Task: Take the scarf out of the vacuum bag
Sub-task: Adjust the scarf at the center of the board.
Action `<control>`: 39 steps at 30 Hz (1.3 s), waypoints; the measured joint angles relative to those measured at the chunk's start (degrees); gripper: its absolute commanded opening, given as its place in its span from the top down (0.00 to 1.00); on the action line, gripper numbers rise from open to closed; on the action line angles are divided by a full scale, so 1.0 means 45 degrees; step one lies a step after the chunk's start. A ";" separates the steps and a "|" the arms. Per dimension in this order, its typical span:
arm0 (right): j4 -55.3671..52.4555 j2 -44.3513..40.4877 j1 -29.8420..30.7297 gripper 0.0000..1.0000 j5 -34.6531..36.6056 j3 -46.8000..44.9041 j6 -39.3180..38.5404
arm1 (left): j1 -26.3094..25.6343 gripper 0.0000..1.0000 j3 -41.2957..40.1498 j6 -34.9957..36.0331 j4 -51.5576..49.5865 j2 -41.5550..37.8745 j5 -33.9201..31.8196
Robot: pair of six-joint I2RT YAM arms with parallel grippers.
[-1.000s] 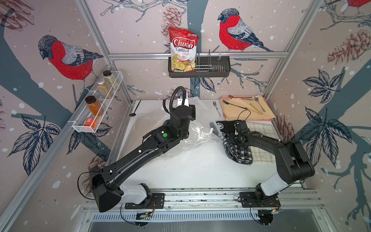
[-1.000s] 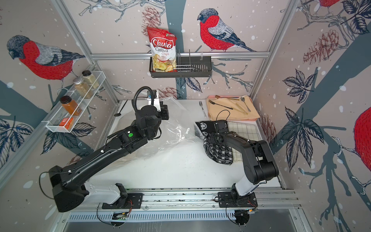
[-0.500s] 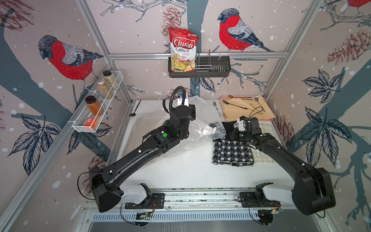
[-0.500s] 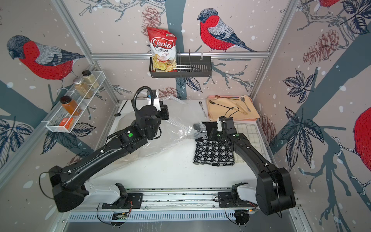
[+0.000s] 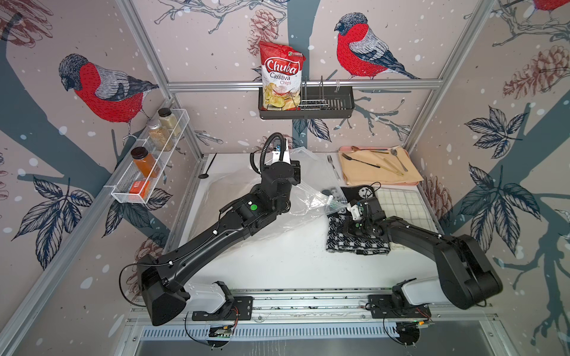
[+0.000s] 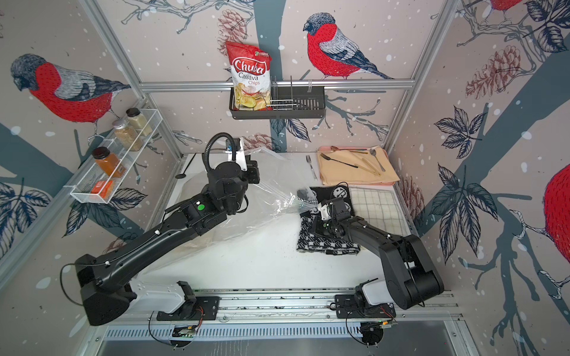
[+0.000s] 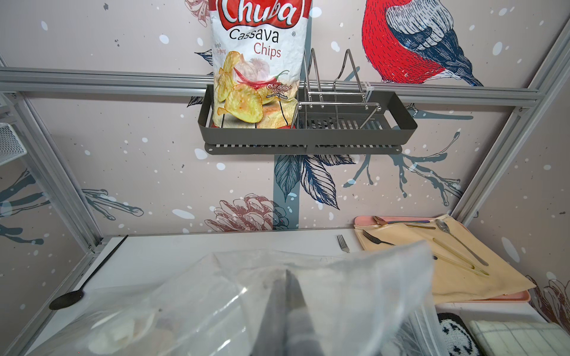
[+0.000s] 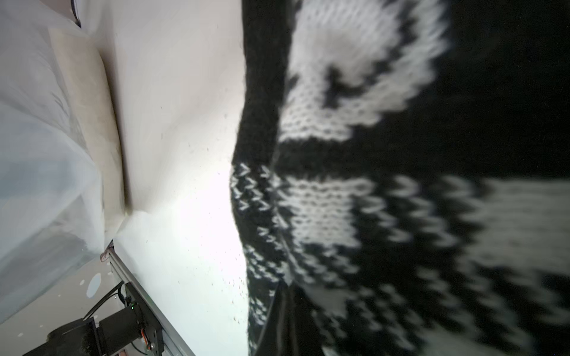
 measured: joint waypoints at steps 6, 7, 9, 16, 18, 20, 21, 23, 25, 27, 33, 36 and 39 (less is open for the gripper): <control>-0.0869 0.0607 0.0704 1.00 0.0685 -0.0029 -0.0126 | 0.0000 1.00 -0.0034 0.0005 0.0068 0.0000 -0.0015; -0.0879 0.0636 0.0801 1.00 0.0821 -0.0029 -0.0170 | 0.0000 1.00 -0.0044 0.0005 0.0102 0.0000 -0.0015; -0.0952 0.0724 0.1117 1.00 0.1078 0.0029 -0.0194 | 0.0000 1.00 -0.0058 0.0005 0.0117 0.0000 -0.0015; -0.1258 0.0889 0.2497 1.00 0.2074 0.0461 0.0005 | 0.0000 1.00 -0.0068 0.0005 0.0117 0.0010 -0.0005; -0.1647 0.0597 0.2603 0.99 0.2229 0.0437 0.0049 | 0.0000 1.00 -0.0068 0.0005 0.0117 0.0010 -0.0005; -0.2331 0.0223 0.2477 0.97 0.2356 0.0466 0.0102 | 0.0000 1.00 -0.0107 0.0000 0.0141 0.0010 0.0000; -0.2696 0.0000 0.2283 0.96 0.2438 0.0491 0.0257 | 0.0000 1.00 -0.0141 0.0000 0.0160 0.0015 0.0024; -0.3118 -0.0369 0.1831 0.92 0.2667 0.0578 0.0301 | 0.0000 1.00 -0.0175 -0.0039 0.0170 0.0058 0.0068; -0.3366 -0.0670 0.1409 0.91 0.2749 0.0729 0.0301 | 0.0000 1.00 -0.0175 -0.0087 0.0170 0.0107 0.0107; -0.3512 -0.0942 0.1025 0.85 0.2919 0.0884 0.0296 | 0.0000 1.00 -0.0175 -0.0092 0.0165 0.0126 0.0126; -0.3755 -0.1870 0.0204 0.78 0.2710 0.1219 0.0306 | 0.0000 1.00 -0.0175 -0.0102 0.0165 0.0126 0.0126; -0.4090 -0.2137 -0.0369 0.82 0.2909 0.1622 0.0413 | 0.0000 1.00 -0.0175 -0.0102 0.0165 0.0126 0.0126; -0.4609 -0.2152 -0.1001 0.91 0.4143 0.2055 0.0665 | 0.0000 1.00 -0.0175 -0.0102 0.0170 0.0141 0.0126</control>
